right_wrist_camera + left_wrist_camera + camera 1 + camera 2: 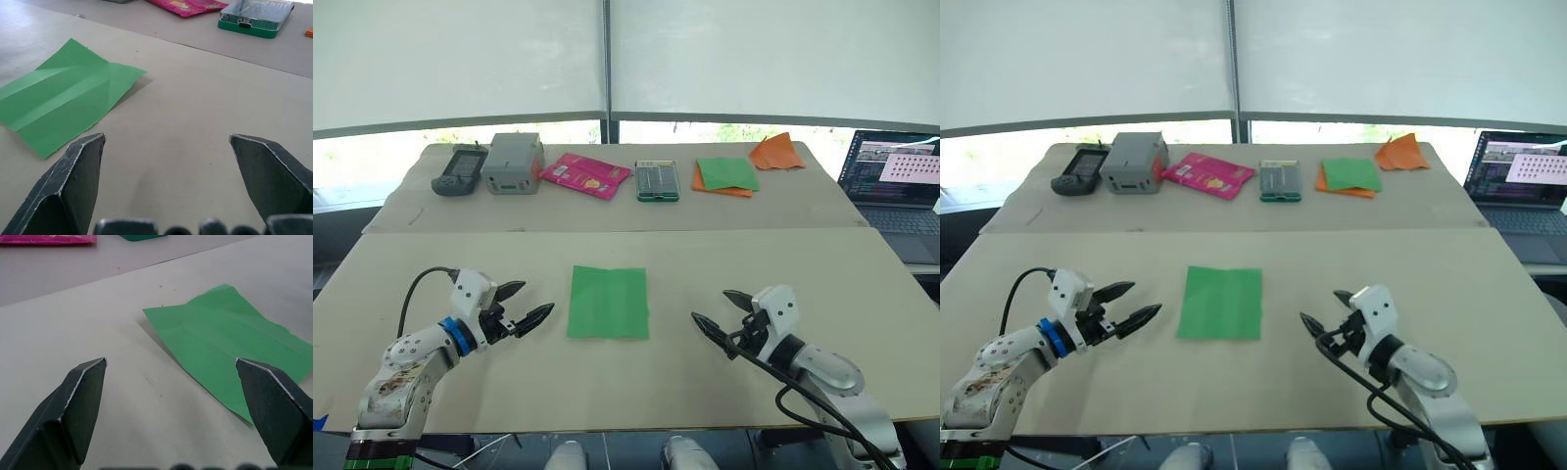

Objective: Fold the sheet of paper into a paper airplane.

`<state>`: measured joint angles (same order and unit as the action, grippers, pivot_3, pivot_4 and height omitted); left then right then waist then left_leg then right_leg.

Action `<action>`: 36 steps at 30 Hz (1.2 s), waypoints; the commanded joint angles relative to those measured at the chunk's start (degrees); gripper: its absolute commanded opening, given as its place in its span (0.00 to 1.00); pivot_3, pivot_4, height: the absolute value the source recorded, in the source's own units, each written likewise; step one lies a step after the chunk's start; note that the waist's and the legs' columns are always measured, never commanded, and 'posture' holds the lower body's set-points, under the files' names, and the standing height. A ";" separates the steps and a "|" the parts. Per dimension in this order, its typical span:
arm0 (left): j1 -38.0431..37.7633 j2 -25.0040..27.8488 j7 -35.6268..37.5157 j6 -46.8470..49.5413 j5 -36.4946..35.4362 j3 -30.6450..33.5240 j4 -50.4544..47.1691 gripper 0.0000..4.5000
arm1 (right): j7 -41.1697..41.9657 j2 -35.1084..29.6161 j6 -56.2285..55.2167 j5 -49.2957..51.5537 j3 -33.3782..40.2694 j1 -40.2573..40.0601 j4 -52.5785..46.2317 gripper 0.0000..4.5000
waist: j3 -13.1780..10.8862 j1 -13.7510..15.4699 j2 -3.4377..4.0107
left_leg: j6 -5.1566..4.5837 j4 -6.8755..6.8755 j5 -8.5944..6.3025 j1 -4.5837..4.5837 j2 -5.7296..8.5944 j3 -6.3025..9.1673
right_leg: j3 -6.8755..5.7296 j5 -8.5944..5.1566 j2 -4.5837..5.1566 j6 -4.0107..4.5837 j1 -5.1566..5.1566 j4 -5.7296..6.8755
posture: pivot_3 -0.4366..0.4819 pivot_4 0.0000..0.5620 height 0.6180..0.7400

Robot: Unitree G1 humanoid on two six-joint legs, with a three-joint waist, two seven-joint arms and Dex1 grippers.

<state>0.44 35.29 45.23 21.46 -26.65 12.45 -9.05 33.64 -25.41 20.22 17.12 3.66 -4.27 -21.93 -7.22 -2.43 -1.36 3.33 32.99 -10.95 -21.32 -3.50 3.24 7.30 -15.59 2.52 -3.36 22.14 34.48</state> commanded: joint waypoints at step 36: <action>32.16 -4.99 22.57 -27.22 23.37 -25.34 46.86 0.00 | 2.09 -3.76 9.15 4.69 -1.05 4.94 -4.68 1.00 | 0.21 0.08 0.14 | -0.07 0.29 0.04 -0.14 0.06 0.04 | 0.02 0.01 -0.06 -0.07 -0.21 0.48 | 0.48 0.27 1.00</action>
<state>33.05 30.11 67.09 -4.81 -6.08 -11.06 35.91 34.94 -28.67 28.58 20.56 2.76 -0.43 -25.64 -7.01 -2.36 -1.22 3.26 33.29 -10.90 -21.45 -3.44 3.27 7.31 -15.57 2.46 -3.44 21.92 34.95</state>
